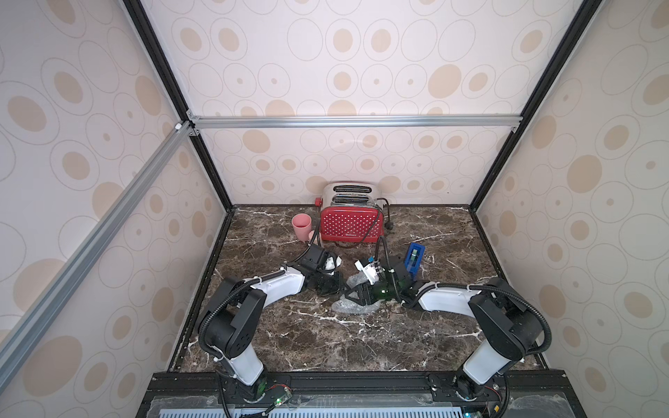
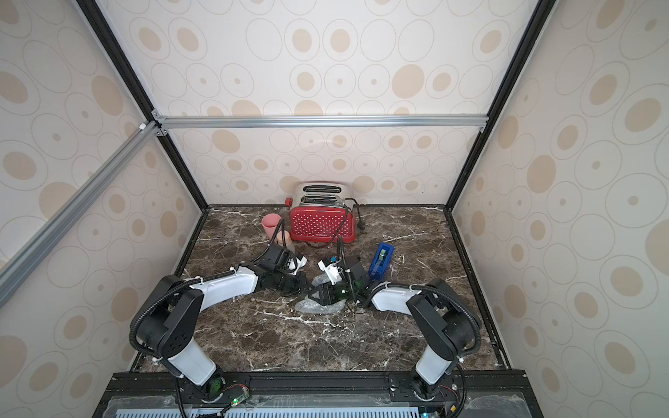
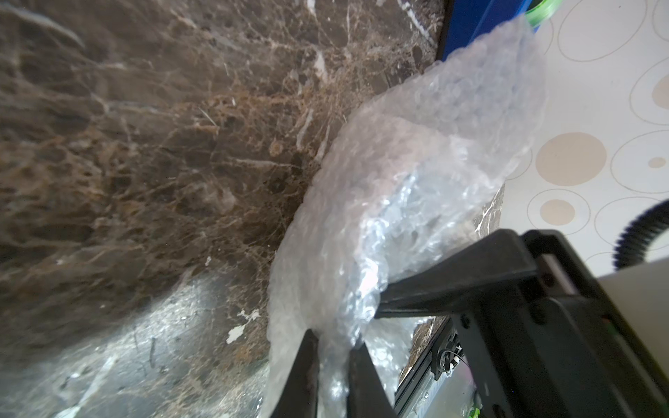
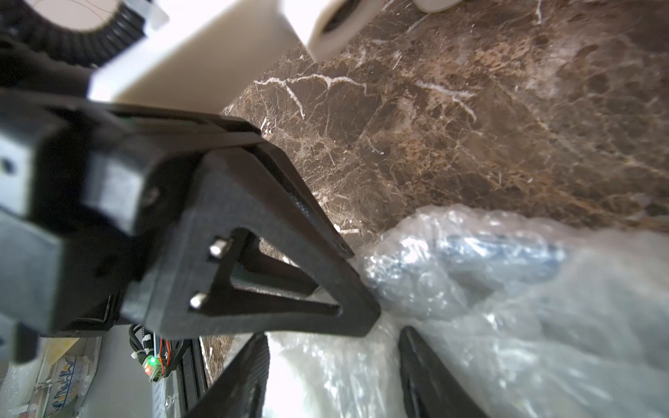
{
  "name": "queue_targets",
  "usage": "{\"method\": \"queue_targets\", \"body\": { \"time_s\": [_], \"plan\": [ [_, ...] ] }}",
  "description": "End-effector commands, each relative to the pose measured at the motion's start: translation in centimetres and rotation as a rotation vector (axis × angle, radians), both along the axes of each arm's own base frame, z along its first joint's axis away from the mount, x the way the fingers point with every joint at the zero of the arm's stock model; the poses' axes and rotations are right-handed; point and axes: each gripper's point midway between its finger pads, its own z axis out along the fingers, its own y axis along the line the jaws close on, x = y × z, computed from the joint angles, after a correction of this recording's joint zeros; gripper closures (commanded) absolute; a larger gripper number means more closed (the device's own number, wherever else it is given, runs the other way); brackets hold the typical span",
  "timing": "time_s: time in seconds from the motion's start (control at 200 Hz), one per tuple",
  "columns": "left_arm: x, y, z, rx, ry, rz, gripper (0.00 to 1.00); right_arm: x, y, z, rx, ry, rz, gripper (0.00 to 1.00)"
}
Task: Wrap bowls in bubble wrap
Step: Wrap the bowl in bubble wrap, then tear off the tape using the Tape Cutter.
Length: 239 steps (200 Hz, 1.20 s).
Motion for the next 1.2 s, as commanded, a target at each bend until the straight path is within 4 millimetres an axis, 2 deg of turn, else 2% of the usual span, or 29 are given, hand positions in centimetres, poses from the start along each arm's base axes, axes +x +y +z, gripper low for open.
{"method": "queue_targets", "body": {
  "time_s": [0.0,0.23,0.351,0.491,0.571,0.651,0.801,0.866,0.937,0.992,1.097,1.192],
  "plan": [
    [-2.8,-0.6,-1.2,0.014,0.097,-0.072,0.86,2.8,0.3,5.9,0.082,-0.147,-0.053,0.4],
    [-2.6,-0.7,-1.4,0.014,0.1,-0.07,0.87,2.5,-0.1,7.8,0.079,-0.178,-0.046,0.38],
    [-2.3,-0.9,-1.3,0.005,0.095,-0.066,0.87,1.9,-0.7,8.0,0.053,-0.184,-0.046,0.39],
    [-2.2,-1.0,-1.0,-0.004,0.093,-0.065,0.87,1.7,-2.3,7.6,-0.016,-0.188,-0.091,0.4],
    [-2.2,-1.1,-0.9,-0.007,0.091,-0.063,0.87,2.2,-4.0,7.3,-0.07,-0.18,-0.148,0.41],
    [-2.1,-1.0,-0.7,-0.008,0.087,-0.058,0.87,3.1,-6.8,7.1,-0.123,-0.154,-0.245,0.42],
    [-2.1,-1.0,-0.8,-0.007,0.088,-0.057,0.87,5.3,-15.4,6.5,-0.279,-0.088,-0.536,0.5],
    [-2.1,-1.0,-0.9,-0.007,0.089,-0.057,0.87,5.5,-18.1,6.0,-0.305,-0.022,-0.625,0.54],
    [-2.1,-1.0,-0.8,-0.008,0.087,-0.056,0.87,5.4,-18.7,5.4,-0.254,0.069,-0.628,0.57],
    [-2.1,-0.9,-0.8,-0.004,0.087,-0.057,0.87,6.1,-20.2,4.6,-0.215,0.132,-0.689,0.62],
    [-2.2,-0.9,-0.8,-0.004,0.086,-0.06,0.87,7.5,-19.8,4.1,-0.12,0.179,-0.689,0.66],
    [-2.2,-0.7,-0.9,0.0,0.089,-0.059,0.88,8.6,-20.4,3.1,-0.158,0.216,-0.716,0.65]
  ]
}}
